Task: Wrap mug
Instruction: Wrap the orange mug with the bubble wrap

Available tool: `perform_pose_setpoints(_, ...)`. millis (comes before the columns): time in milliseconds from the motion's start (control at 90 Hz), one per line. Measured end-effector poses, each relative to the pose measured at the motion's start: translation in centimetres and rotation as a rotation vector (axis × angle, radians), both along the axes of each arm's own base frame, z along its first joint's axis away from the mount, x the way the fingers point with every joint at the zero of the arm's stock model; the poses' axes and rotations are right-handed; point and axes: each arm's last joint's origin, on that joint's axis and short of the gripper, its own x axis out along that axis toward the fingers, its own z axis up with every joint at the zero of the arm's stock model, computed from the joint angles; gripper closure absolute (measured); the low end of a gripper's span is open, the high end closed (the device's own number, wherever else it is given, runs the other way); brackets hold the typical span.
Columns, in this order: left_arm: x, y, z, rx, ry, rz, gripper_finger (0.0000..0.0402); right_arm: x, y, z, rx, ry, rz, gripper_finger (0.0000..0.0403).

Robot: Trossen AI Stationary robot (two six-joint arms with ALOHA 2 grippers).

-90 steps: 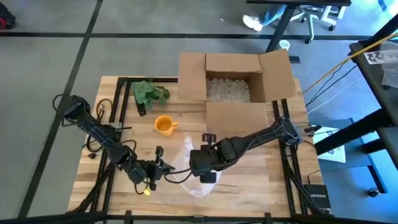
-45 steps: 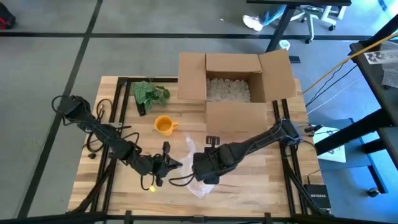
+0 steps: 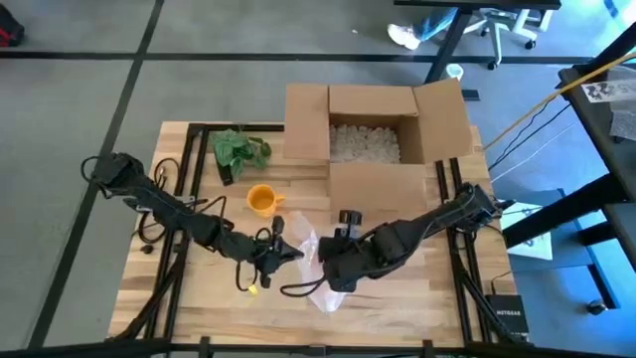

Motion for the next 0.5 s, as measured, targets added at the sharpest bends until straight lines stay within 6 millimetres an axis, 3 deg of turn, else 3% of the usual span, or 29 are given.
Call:
perform_pose_setpoints(144, 0.5, 1.1, 0.0, -0.018, 0.003, -0.015, 0.0401, 0.2, 0.1, -1.5, 0.001, 0.022, 0.003, 0.0301)
perform_pose_setpoints(278, 0.9, 2.0, 0.0, -0.032, 0.004, -0.025, 0.0401, 0.1, 0.1, -1.7, -0.002, 0.026, 0.001, 0.0301)
perform_pose_setpoints(500, 1.4, 3.2, 0.0, -0.05, 0.009, -0.03, 0.0401, -0.8, -0.3, 0.4, 0.018, -0.044, -0.013, 0.0301)
